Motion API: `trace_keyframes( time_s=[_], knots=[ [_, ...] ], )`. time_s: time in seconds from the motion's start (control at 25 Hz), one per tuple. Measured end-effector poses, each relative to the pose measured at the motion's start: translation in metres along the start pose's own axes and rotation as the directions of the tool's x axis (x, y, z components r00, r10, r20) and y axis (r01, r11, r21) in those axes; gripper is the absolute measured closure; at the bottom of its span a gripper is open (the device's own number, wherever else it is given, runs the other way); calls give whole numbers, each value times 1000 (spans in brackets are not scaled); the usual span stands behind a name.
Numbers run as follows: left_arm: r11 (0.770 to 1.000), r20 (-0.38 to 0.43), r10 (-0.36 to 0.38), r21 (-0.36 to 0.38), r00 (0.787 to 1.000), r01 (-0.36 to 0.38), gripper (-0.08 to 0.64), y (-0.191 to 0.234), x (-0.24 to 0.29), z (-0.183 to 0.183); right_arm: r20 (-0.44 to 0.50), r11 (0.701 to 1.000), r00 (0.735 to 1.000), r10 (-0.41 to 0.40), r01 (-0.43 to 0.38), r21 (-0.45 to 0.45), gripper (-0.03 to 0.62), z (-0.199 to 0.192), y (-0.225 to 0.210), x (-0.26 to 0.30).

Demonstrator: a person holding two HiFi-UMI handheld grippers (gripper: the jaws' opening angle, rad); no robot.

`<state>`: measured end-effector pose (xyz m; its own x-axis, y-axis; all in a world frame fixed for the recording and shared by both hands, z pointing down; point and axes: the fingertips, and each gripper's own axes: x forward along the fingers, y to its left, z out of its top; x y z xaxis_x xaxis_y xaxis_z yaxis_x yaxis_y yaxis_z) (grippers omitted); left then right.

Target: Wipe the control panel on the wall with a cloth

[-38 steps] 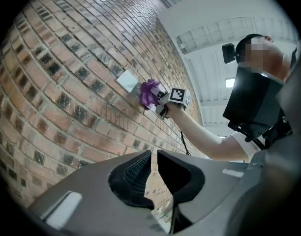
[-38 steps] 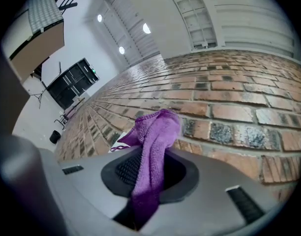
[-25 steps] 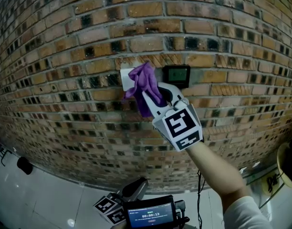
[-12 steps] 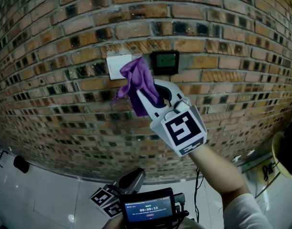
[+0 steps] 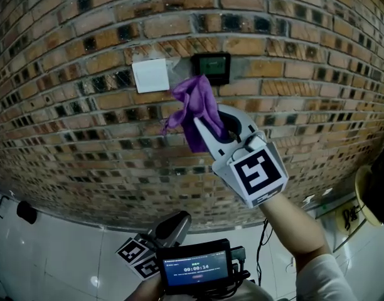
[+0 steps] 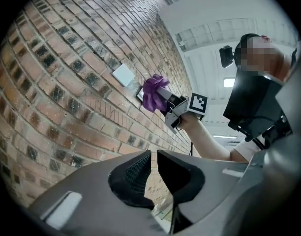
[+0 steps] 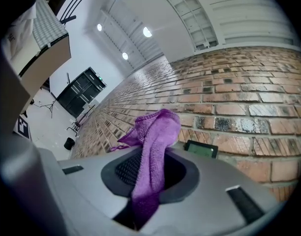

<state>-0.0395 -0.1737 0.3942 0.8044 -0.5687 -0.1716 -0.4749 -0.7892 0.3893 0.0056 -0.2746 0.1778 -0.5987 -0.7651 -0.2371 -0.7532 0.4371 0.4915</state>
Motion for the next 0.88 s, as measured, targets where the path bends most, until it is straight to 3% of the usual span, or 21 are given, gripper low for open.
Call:
trace_keyframes(
  time_s=[0.88],
  knots=[
    [999,-13,-38,-4,999,38,526,-6,15,-3,-98,996,993,-63,69,53,512,-39,-10,-65]
  ],
)
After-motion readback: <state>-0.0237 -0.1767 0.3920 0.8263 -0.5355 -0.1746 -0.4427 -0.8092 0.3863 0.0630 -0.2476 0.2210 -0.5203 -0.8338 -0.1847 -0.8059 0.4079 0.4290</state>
